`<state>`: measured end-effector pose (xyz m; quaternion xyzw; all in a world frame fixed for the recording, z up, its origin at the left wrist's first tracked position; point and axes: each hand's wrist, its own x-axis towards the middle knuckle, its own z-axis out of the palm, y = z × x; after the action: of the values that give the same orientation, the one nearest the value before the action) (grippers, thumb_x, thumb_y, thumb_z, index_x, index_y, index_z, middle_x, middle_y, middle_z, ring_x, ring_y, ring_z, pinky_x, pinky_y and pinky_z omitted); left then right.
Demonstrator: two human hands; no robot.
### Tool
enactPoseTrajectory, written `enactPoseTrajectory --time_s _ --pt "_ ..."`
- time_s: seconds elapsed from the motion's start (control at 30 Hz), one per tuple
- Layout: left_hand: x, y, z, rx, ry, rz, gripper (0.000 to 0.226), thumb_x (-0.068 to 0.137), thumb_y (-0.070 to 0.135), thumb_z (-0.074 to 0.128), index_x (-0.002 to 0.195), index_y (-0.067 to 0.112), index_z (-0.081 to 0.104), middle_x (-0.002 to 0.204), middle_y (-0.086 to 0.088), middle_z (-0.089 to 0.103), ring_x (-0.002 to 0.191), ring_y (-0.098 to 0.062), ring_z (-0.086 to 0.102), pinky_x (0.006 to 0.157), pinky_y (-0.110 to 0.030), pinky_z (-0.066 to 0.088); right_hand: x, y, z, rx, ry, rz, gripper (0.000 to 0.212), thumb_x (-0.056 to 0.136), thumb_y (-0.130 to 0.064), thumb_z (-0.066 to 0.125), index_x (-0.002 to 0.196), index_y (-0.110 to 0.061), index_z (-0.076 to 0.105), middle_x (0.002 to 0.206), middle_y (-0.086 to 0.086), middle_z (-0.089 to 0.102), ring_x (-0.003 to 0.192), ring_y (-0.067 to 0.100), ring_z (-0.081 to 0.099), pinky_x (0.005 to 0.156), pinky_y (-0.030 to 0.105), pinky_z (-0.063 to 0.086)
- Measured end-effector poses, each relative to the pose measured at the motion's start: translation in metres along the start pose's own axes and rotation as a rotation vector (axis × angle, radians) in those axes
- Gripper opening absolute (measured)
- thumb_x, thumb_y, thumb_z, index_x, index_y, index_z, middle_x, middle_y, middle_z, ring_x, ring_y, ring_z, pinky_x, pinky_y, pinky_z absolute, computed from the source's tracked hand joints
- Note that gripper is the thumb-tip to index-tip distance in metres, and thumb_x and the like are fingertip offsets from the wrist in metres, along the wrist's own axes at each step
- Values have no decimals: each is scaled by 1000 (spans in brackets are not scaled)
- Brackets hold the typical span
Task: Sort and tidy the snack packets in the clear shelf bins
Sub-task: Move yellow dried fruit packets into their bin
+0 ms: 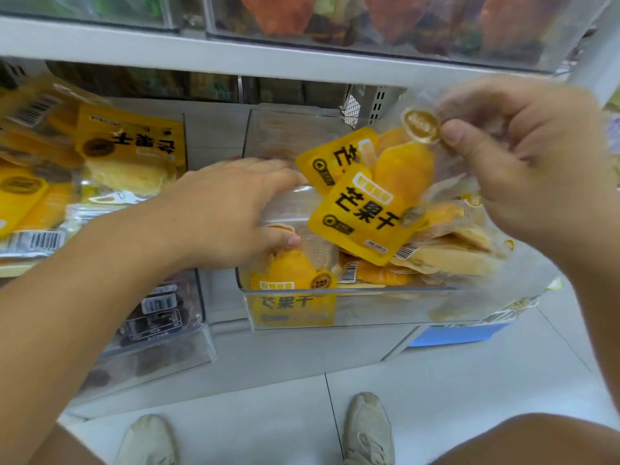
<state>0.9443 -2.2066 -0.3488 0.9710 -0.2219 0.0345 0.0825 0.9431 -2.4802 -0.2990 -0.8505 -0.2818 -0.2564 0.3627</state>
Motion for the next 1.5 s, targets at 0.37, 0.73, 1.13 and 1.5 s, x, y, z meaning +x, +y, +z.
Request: enactPoseTrajectory --time_s 0.37,0.73,1.13,1.5 --pt "-1 -7 -7 -154 -40 17 61 74 80 43 131 62 36 137 32 45 129 -2 44 97 -45 46 -2 -2 43 -77 79 38 18 91 -6 57 96 -22 65 82 -10 64 75 2 60 72 21 48" --pt "-10 -20 -10 -364 -62 45 58 75 49 67 129 61 48 136 36 51 131 -5 50 107 -50 42 -9 -23 99 -633 351 -444 24 100 -2 47 97 -4 70 77 13 60 67 33 53 58 47 43" --pt "-26 -3 -21 -411 -47 83 93 62 62 67 148 39 39 149 25 43 135 9 37 115 -24 31 -24 -58 87 -519 -468 -116 10 85 -27 51 94 -25 54 78 -1 59 71 33 57 55 36 40" --pt "-28 28 -2 135 -59 -27 131 59 93 42 160 19 2 168 5 8 153 -8 7 125 -27 1 -14 -51 78 -18 -661 117 29 86 -35 72 112 -25 66 104 -14 69 98 2 63 85 25 50"
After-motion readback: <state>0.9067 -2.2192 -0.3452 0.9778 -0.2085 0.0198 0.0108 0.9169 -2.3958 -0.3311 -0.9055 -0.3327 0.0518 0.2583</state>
